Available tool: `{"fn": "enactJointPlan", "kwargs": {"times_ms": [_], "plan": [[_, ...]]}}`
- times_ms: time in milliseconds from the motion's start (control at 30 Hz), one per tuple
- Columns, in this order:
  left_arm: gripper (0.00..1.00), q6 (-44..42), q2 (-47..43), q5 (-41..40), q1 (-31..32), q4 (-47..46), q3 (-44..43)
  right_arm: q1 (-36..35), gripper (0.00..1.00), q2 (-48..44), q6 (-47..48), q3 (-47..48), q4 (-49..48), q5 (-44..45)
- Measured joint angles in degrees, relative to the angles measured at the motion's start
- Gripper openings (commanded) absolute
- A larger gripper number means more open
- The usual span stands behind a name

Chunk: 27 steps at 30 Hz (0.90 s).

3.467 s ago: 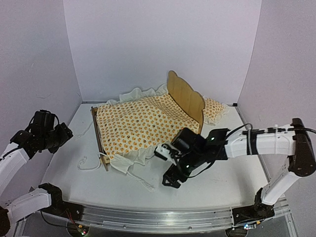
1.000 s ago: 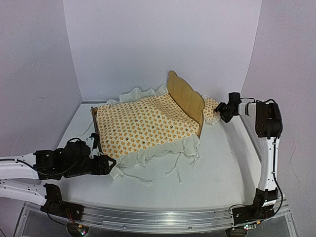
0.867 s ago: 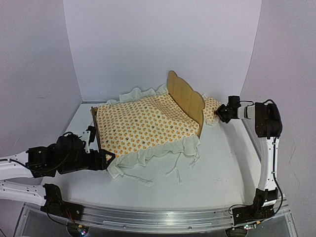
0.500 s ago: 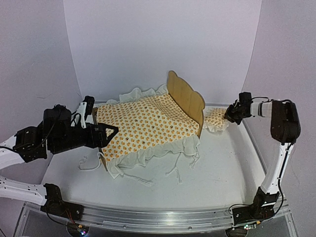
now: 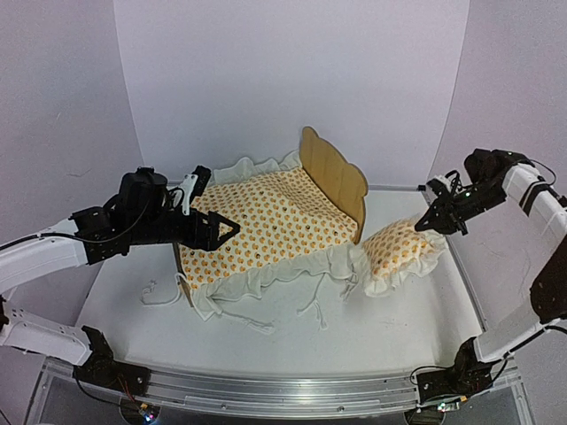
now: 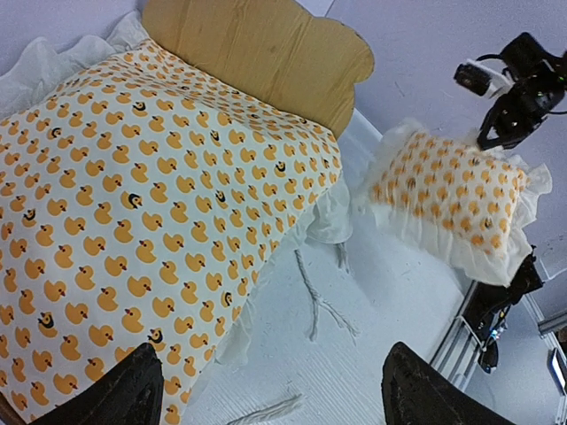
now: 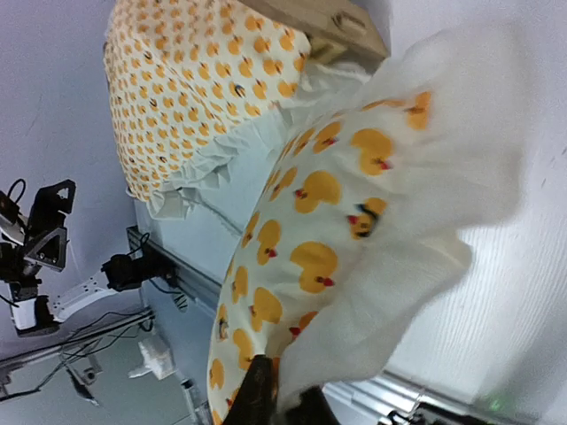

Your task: Set up the pet bed

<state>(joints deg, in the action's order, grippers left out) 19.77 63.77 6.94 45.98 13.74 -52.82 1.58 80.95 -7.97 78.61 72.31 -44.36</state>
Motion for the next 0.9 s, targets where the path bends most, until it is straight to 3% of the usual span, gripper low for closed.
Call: {"fn": "enactJointPlan", "kwargs": {"times_ms": [33,133,233,367,533,667,767,900], "plan": [[0.85,-0.37,0.17,0.83,-0.07,-0.24,0.00,0.00,0.46,1.60,1.44,0.04,3.41,-0.85],[0.85,-1.33,-0.35,2.82,-0.17,-0.81,0.02,0.11,0.56,10.36,4.66,2.29,12.44,5.20],[0.86,-2.05,-3.15,3.45,-0.22,-1.81,0.94,-0.44,0.73,16.68,4.13,4.00,14.93,20.63],[0.86,-2.34,-8.46,3.13,-0.31,-2.03,2.93,-9.44,0.79,14.97,2.64,8.46,17.44,39.39],[0.86,-2.91,-11.39,1.33,-0.48,-2.27,3.85,-34.14,0.87,11.54,2.54,9.94,17.33,39.82],[0.86,-3.39,-11.28,-0.09,-0.68,-2.23,4.20,-49.44,0.89,12.31,2.10,3.30,15.65,41.05],[0.86,-3.32,-11.28,-0.66,-0.85,-2.08,4.74,-54.40,0.94,13.60,1.51,-3.41,13.94,43.30],[0.86,-3.28,-10.78,-0.63,-0.94,-1.88,4.96,-55.41,0.94,13.99,0.15,-12.98,7.82,44.87]]}}
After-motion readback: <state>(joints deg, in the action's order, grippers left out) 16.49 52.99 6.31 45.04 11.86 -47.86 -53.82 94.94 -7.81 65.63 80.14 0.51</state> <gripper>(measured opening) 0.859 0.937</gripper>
